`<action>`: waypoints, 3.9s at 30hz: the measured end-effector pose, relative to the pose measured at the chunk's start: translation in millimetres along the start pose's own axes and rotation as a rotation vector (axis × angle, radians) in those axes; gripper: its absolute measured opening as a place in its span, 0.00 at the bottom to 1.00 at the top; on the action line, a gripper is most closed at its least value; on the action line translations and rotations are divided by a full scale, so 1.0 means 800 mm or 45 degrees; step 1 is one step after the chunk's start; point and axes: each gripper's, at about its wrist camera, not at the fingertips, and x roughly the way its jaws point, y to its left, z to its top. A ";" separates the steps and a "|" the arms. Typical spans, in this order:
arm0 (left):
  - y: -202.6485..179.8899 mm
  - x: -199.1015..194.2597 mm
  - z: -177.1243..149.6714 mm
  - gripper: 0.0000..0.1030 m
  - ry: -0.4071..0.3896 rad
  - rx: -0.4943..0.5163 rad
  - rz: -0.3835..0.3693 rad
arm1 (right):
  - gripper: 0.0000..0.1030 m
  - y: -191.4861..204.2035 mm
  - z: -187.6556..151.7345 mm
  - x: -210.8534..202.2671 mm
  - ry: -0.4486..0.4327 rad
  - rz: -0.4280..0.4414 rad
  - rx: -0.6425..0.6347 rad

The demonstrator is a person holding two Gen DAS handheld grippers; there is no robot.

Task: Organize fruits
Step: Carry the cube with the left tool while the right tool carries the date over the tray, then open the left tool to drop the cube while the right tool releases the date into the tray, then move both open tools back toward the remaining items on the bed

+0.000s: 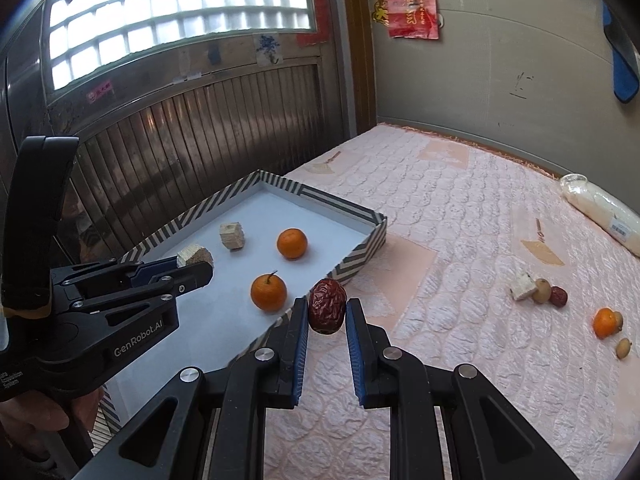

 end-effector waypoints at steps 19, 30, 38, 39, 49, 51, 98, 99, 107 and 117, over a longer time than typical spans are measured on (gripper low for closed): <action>0.057 0.005 -0.014 0.16 0.040 -0.078 0.059 | 0.17 0.067 0.011 0.043 0.071 0.096 -0.128; 0.066 0.010 -0.024 0.16 0.071 -0.088 0.073 | 0.18 0.091 0.006 0.067 0.127 0.132 -0.175; 0.069 0.016 -0.026 0.16 0.091 -0.099 0.069 | 0.18 0.102 -0.002 0.086 0.173 0.148 -0.192; 0.070 0.017 -0.026 0.16 0.094 -0.101 0.069 | 0.18 0.103 -0.002 0.088 0.179 0.149 -0.191; 0.071 0.019 -0.026 0.16 0.102 -0.105 0.067 | 0.18 0.109 -0.003 0.106 0.222 0.139 -0.204; 0.071 0.020 -0.026 0.16 0.108 -0.104 0.069 | 0.18 0.110 -0.003 0.109 0.229 0.133 -0.201; -0.141 0.009 0.026 0.63 -0.003 0.160 -0.137 | 0.30 -0.121 -0.032 -0.026 0.088 -0.192 0.175; -0.148 0.012 0.026 0.63 0.006 0.166 -0.150 | 0.30 -0.132 -0.036 -0.029 0.089 -0.204 0.195; -0.216 0.042 0.034 0.63 0.110 0.220 -0.286 | 0.30 -0.218 -0.060 -0.054 0.096 -0.302 0.330; -0.292 0.106 0.062 0.63 0.187 0.322 -0.323 | 0.31 -0.273 -0.074 -0.068 0.078 -0.311 0.399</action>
